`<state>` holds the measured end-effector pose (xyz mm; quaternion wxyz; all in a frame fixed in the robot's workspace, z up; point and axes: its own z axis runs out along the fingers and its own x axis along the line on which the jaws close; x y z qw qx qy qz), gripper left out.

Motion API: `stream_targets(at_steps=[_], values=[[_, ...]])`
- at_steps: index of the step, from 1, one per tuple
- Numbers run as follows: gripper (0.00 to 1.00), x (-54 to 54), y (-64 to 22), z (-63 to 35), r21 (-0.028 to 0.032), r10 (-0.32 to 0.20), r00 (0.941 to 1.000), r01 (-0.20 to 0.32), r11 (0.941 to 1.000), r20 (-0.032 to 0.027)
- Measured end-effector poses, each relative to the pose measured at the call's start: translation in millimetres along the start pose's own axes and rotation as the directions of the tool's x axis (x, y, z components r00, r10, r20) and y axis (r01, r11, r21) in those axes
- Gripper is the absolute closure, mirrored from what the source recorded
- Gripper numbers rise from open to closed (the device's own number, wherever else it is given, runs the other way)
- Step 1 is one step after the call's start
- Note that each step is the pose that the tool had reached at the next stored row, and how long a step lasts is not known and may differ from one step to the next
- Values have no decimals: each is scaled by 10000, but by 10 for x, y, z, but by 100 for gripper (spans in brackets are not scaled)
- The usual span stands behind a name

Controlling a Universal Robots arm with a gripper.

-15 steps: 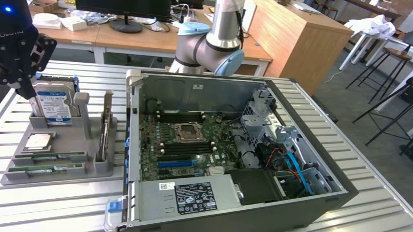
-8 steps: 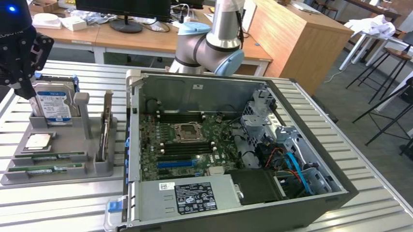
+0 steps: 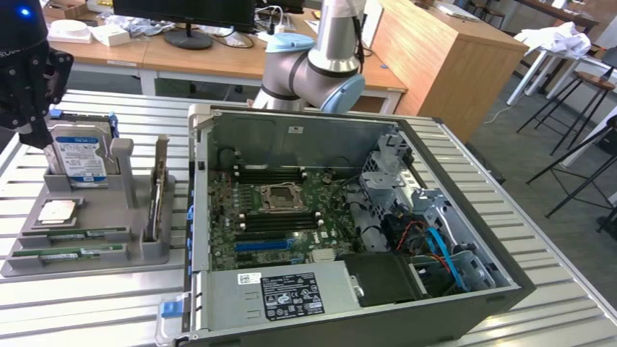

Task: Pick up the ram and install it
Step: 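Pick up the ram and move it above insertion slot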

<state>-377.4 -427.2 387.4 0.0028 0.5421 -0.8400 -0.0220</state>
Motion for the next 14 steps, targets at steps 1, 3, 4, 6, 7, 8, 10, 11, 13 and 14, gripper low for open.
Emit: stream_targets(at_steps=[1,3,4,6,7,8,10,11,13,14], values=[[90,0,0,0,-3,-186,9998,186,9998,-10],[90,0,0,1,-8,-540,9985,540,9985,-28],[90,0,0,1,-11,-716,9974,716,9974,-37],[90,0,0,1,-18,-1069,9943,1069,9943,-55],[90,0,0,1,-22,-1261,9920,1261,9920,-63],[90,0,0,1,-25,-1435,9896,1434,9897,-72],[90,0,0,1,-33,-1781,9840,1780,9840,-90],[90,0,0,1,-37,-1953,9807,1953,9807,-99],[90,0,0,2,-45,-2294,9733,2294,9733,-118],[90,0,0,2,-49,-2474,9688,2474,9689,-128]])
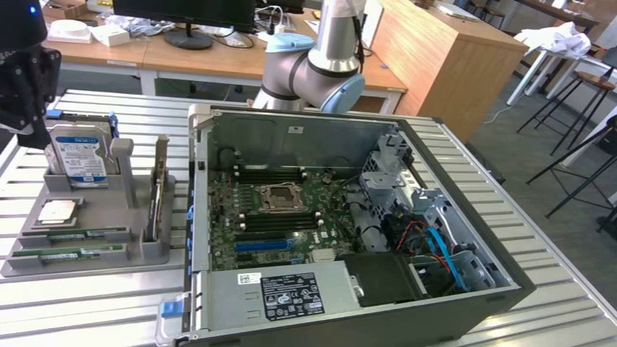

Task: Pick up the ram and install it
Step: 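Pick up the ram and move it above insertion slot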

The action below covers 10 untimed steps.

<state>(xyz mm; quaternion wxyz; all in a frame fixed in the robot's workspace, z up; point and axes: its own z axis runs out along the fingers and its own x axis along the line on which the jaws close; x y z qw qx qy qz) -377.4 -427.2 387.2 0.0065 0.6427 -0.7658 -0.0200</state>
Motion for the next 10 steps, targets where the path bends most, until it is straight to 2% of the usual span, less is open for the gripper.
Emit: stream_targets(at_steps=[3,6,10], values=[[90,0,0,1,-7,-523,9986,523,9986,-31],[90,0,0,1,-16,-1070,9942,1070,9943,-66],[90,0,0,1,-19,-1207,9927,1207,9927,-75]])
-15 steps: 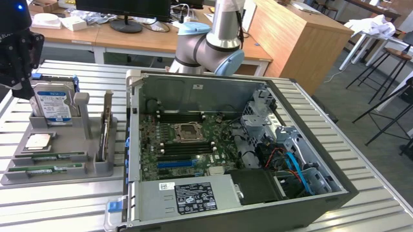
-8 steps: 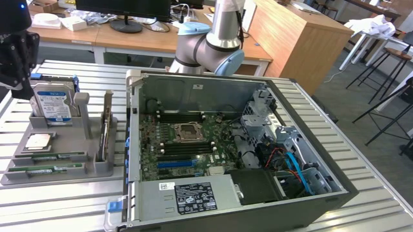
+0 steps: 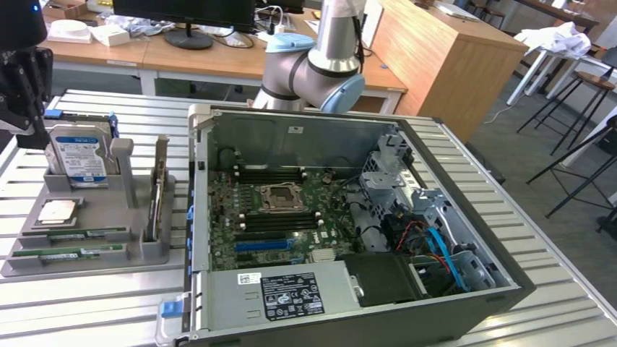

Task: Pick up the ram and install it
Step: 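Pick up the ram and move it above insertion slot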

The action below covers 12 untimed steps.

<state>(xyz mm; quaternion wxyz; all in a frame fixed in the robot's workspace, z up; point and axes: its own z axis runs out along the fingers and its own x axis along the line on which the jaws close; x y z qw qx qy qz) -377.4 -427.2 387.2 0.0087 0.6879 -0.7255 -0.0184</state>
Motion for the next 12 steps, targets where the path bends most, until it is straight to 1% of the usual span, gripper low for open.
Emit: stream_targets(at_steps=[10,12], values=[[90,0,0,0,1,-1,10000,1,10000,1],[90,0,0,0,-1,-82,10000,82,10000,-2]])
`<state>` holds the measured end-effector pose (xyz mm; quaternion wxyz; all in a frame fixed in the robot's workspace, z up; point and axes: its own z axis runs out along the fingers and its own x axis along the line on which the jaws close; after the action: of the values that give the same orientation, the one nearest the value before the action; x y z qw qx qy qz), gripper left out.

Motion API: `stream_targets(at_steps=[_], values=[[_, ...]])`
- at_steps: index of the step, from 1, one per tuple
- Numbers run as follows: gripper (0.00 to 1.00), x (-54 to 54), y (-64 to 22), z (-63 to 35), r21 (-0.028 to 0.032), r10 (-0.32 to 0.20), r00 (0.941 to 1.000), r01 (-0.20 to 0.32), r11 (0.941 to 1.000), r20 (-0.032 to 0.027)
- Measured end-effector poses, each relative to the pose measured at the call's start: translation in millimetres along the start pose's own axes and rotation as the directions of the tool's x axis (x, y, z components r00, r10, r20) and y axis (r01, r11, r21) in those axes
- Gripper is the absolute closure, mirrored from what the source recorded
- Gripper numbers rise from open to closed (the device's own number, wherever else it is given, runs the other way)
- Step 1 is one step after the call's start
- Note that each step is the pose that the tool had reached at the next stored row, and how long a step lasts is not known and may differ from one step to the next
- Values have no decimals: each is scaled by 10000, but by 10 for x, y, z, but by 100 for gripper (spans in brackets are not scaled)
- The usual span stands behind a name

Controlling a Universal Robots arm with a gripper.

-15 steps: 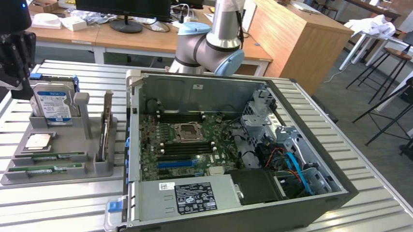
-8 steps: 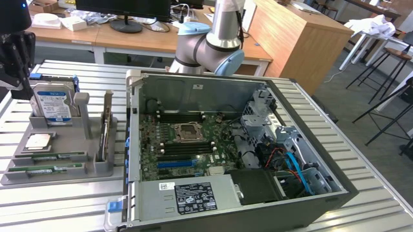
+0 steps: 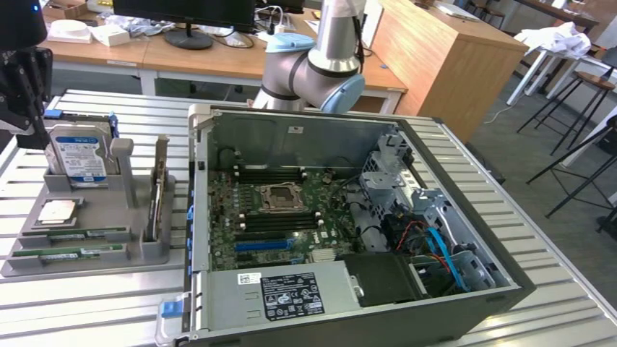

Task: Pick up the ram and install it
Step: 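Pick up the ram and move it above insertion slot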

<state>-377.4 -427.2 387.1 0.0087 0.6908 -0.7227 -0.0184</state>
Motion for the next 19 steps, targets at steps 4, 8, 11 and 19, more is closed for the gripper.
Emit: stream_targets(at_steps=[4,8,11,19], values=[[90,0,0,0,-7,-513,9987,513,9987,-20],[90,0,0,0,-11,-752,9972,752,9972,-29],[90,-2,-4,0,-11,-753,9972,753,9972,-29],[90,-2,-36,-1,-10,-792,9969,792,9969,-30]])
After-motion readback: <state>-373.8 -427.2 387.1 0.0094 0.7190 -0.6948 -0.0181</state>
